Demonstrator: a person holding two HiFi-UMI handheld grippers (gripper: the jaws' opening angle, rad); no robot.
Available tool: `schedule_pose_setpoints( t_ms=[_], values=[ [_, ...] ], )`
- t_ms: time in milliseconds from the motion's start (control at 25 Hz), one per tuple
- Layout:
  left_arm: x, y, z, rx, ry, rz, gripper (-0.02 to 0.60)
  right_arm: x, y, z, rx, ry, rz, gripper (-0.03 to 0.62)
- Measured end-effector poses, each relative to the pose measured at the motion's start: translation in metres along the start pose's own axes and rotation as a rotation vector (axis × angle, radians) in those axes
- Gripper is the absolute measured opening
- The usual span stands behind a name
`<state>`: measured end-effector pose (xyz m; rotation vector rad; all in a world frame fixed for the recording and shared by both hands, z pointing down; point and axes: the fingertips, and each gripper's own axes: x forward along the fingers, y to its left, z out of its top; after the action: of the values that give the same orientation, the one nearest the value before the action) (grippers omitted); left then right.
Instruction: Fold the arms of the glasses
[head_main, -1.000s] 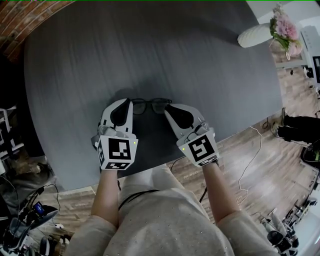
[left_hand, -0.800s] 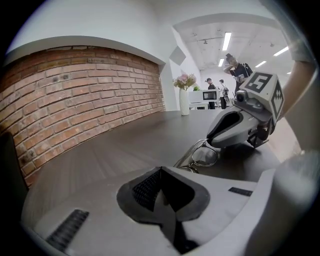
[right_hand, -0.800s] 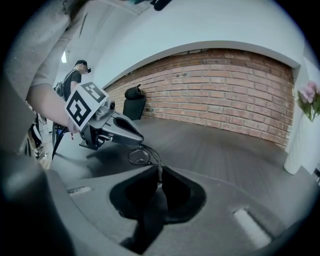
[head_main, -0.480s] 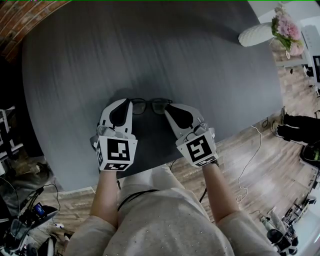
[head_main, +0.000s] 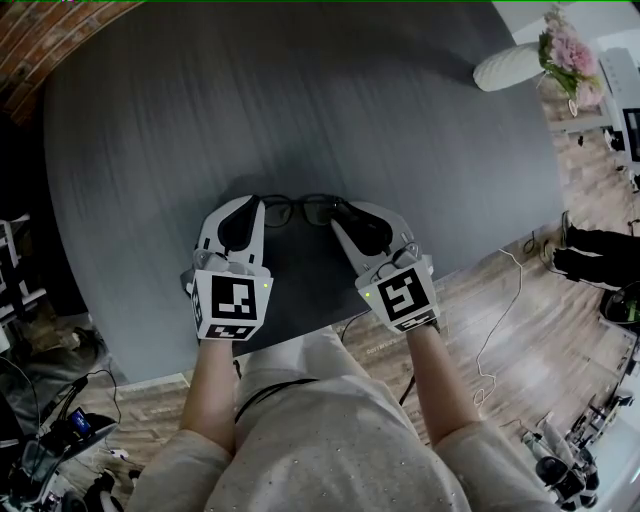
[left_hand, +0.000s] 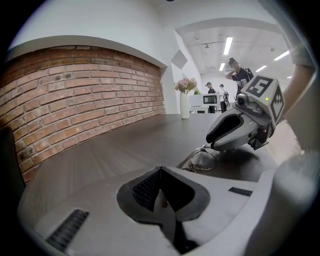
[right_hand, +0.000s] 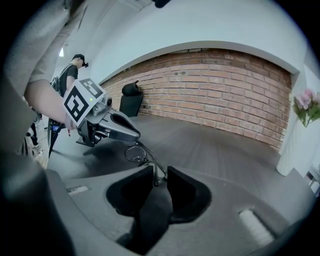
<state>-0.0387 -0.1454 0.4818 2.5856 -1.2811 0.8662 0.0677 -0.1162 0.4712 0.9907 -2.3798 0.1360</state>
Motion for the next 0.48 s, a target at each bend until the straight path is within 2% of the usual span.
schedule_pose_setpoints(
  t_ms=[320,480],
  values=[
    [-0.013,-0.001,0.011,-0.087,-0.076,-0.022,-0.002,-0.016,-0.002,0.011,0.013,-0.039,-0.025,0.078],
    [-0.026,-0.002,0.018,-0.121,-0.12,-0.02,-0.002,-0.027,-0.001,0.022,0.009,-0.07,-0.051,0.008]
  ],
)
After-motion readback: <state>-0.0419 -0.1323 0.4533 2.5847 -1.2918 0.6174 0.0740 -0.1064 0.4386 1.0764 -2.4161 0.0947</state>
